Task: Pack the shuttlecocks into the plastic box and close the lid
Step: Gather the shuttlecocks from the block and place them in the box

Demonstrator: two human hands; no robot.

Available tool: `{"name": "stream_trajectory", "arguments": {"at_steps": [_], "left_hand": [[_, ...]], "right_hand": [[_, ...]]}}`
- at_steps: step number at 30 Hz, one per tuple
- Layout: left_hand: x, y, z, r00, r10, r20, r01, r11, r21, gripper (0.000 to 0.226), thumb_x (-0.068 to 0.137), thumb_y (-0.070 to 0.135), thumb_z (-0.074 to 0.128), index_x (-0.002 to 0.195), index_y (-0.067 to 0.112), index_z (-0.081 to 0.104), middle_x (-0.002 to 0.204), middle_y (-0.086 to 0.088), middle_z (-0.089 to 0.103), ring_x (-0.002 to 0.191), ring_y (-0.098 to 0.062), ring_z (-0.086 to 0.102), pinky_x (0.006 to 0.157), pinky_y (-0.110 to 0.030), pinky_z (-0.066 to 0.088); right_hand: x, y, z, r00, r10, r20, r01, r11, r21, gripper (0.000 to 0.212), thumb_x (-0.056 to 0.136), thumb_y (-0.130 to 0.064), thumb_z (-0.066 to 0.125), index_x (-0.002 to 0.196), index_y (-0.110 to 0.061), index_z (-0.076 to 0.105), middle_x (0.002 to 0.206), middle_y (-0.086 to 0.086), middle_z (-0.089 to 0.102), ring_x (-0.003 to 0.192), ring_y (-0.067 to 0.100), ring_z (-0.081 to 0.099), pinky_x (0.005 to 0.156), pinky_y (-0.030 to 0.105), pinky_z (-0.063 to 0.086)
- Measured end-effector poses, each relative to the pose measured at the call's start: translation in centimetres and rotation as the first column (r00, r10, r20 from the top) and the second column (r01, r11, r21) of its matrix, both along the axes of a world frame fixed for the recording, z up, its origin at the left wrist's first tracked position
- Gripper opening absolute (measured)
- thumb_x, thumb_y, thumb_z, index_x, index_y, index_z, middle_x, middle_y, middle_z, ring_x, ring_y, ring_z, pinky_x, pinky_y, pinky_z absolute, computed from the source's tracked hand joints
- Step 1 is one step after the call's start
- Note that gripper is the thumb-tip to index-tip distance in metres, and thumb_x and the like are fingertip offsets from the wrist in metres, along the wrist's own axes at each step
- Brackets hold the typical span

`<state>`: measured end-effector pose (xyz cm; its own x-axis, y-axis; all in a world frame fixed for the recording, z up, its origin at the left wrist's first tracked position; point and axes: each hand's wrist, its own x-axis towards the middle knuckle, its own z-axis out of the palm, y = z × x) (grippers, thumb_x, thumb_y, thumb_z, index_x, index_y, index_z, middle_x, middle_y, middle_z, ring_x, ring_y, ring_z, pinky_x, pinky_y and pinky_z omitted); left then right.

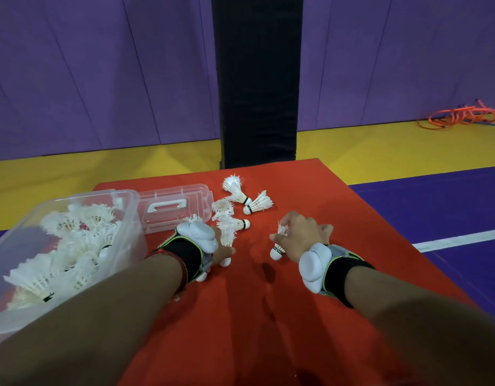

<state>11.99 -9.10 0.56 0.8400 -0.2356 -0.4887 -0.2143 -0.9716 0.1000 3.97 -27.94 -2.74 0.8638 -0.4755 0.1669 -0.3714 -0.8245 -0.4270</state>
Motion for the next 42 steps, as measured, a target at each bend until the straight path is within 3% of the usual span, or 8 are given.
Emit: {"name": "stream_trajectory", "arguments": {"at_steps": [7, 12, 17, 22, 27, 31, 37, 42], "left_hand": [[0.7, 2.1, -1.0, 0.997, 0.064, 0.031, -0.06, 0.99, -0.126, 0.036, 0.088, 0.057, 0.051, 0.074, 0.024, 0.056, 0.077, 0.001, 0.072, 0.065, -0.023, 0.066, 0.07, -0.028, 0.053], [1.1, 3.2, -1.5, 0.997, 0.074, 0.0, -0.073, 0.977, -0.199, 0.033, 0.095, 0.042, 0.053, 0.07, 0.021, 0.048, 0.065, 0.007, 0.057, 0.054, -0.013, 0.054, 0.049, -0.02, 0.038], [2.0, 3.6, -3.1, 0.991, 0.049, 0.121, -0.026, 0.982, -0.186, 0.045, 0.093, 0.037, 0.059, 0.064, 0.027, 0.026, 0.095, -0.002, 0.05, 0.082, -0.021, 0.049, 0.072, -0.026, 0.04], [2.5, 3.6, -3.6, 0.994, 0.064, 0.09, -0.037, 0.963, -0.267, 0.025, 0.091, 0.038, 0.06, 0.081, 0.022, 0.043, 0.096, -0.003, 0.052, 0.082, -0.022, 0.051, 0.073, -0.028, 0.043], [3.1, 3.9, -4.3, 0.991, 0.11, 0.072, -0.084, 0.952, -0.293, 0.039, 0.091, 0.034, 0.059, 0.063, 0.025, 0.034, 0.093, -0.004, 0.053, 0.081, -0.022, 0.051, 0.074, -0.03, 0.044], [2.9, 4.1, -4.3, 0.988, 0.12, 0.099, -0.081, 0.94, -0.331, 0.044, 0.093, 0.033, 0.058, 0.063, 0.027, 0.026, 0.097, -0.004, 0.048, 0.086, -0.021, 0.046, 0.077, -0.029, 0.039], [2.8, 3.9, -4.3, 0.99, 0.107, 0.096, -0.066, 0.93, -0.363, 0.046, 0.095, 0.032, 0.056, 0.064, 0.028, 0.022, 0.098, -0.003, 0.045, 0.087, -0.02, 0.044, 0.054, -0.021, 0.032], [2.7, 3.9, -4.4, 0.988, 0.099, 0.119, -0.05, 0.933, -0.358, 0.048, 0.095, 0.029, 0.056, 0.064, 0.029, 0.02, 0.1, -0.003, 0.042, 0.089, -0.019, 0.041, 0.052, -0.018, 0.024]], "right_hand": [[1.8, 2.7, -0.8, 0.999, 0.021, 0.025, -0.021, 1.0, 0.005, 0.044, 0.081, -0.059, 0.063, 0.114, -0.032, 0.053, 0.092, -0.007, 0.069, 0.103, 0.021, 0.059, 0.084, 0.039, 0.023], [3.4, 3.8, -1.7, 0.999, -0.001, 0.041, -0.001, 0.999, 0.051, 0.048, 0.079, -0.064, 0.06, 0.115, -0.032, 0.054, 0.092, -0.008, 0.07, 0.101, 0.021, 0.059, 0.08, 0.037, 0.021], [5.0, 5.0, -2.5, 1.0, -0.023, 0.015, 0.021, 0.993, 0.113, 0.05, 0.079, -0.063, 0.063, 0.117, -0.032, 0.054, 0.096, -0.006, 0.07, 0.104, 0.023, 0.06, 0.086, 0.039, 0.025], [6.1, 5.7, -2.8, 0.998, -0.046, -0.052, 0.055, 0.98, 0.191, 0.053, 0.077, -0.055, 0.066, 0.123, -0.032, 0.054, 0.104, -0.003, 0.068, 0.105, 0.025, 0.06, 0.092, 0.04, 0.03], [6.8, 6.8, -3.2, 0.981, 0.195, -0.011, -0.195, 0.97, -0.148, 0.053, 0.081, -0.042, 0.052, 0.133, -0.04, 0.043, 0.094, -0.002, 0.068, 0.102, 0.024, 0.057, 0.083, 0.039, 0.026], [6.5, 7.3, -2.3, 0.869, 0.476, -0.136, -0.471, 0.713, -0.52, 0.048, 0.086, -0.039, 0.045, 0.133, -0.033, 0.041, 0.086, 0.003, 0.064, 0.094, 0.024, 0.055, 0.083, 0.038, 0.03], [7.1, 8.4, -1.2, 0.867, 0.362, -0.342, -0.497, 0.677, -0.543, 0.027, 0.085, -0.039, 0.045, 0.106, -0.023, 0.053, 0.09, 0.004, 0.065, 0.09, 0.026, 0.058, 0.083, 0.04, 0.031], [7.2, 9.0, -1.5, 0.889, 0.274, -0.367, -0.446, 0.7, -0.558, 0.029, 0.089, -0.037, 0.045, 0.108, -0.018, 0.057, 0.108, 0.005, 0.065, 0.106, 0.026, 0.057, 0.091, 0.04, 0.034]]}}
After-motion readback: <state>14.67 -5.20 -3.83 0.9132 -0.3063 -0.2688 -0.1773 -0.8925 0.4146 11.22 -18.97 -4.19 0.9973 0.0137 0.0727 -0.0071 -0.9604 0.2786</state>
